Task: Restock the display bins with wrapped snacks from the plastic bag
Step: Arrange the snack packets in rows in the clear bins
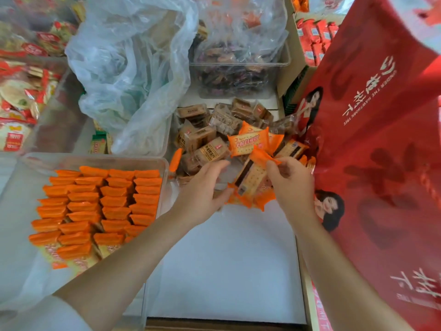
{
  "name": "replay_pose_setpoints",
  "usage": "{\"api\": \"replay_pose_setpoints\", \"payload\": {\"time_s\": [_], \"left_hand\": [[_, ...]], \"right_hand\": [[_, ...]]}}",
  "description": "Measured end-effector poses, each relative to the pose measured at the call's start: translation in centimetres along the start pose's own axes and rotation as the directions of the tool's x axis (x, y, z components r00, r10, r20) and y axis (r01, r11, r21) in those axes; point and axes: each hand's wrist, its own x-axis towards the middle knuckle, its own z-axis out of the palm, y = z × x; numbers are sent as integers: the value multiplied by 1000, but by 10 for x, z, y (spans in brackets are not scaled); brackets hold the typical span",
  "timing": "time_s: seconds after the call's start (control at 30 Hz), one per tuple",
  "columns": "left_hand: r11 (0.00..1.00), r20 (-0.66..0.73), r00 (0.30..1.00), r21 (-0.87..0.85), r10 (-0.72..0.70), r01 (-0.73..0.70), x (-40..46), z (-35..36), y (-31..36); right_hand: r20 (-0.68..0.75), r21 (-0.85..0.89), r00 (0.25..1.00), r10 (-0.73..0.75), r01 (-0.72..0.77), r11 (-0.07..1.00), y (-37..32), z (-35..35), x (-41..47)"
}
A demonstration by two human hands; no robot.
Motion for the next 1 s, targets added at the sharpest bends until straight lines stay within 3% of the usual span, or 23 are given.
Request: {"api": "replay_pose_setpoints", "payload": {"time_s": [0.1,0.23,0.3,0.37,0.47,0.57,0.73,0.8,0.9,1.0], "left_hand": [[996,-18,996,-32,86,-87,-5,7,13],[979,-139,989,-201,-51,22,-18,5,20],[982,-125,989,-178,-80,57,-26,-1,15],[989,-118,991,-139,-61,45,-37,-10,9],[987,-131,984,-122,-121,105,-60,-23,1],[943,-153,960,-279,-233,184,-84,-37,-5],[894,-244,920,-404,-307,192,-122,-58,-16],[886,-263,913,-429,-312,179,-137,-70,-24],[886,-238,920,-425,-310,189,-161,-95,-45],[911,-215,931,-359,-295,206,-186,-123,-71]], "right_hand": [[129,153,991,27,-47,987,-26,-1,-20],[347,233,932,-106,24,972,-32,2,-28],[295,74,951,-89,70,995,-13,9,-13],[263,-232,964,-37,100,967,22,22,11],[388,-606,915,112,161,779,71,47,32],[379,-713,915,142,191,675,90,63,36],[326,-758,929,173,148,635,68,68,29],[300,-678,935,190,69,732,48,68,17],[277,-213,949,154,-96,972,8,64,-7],[338,99,927,166,-210,973,-44,57,-45]]}}
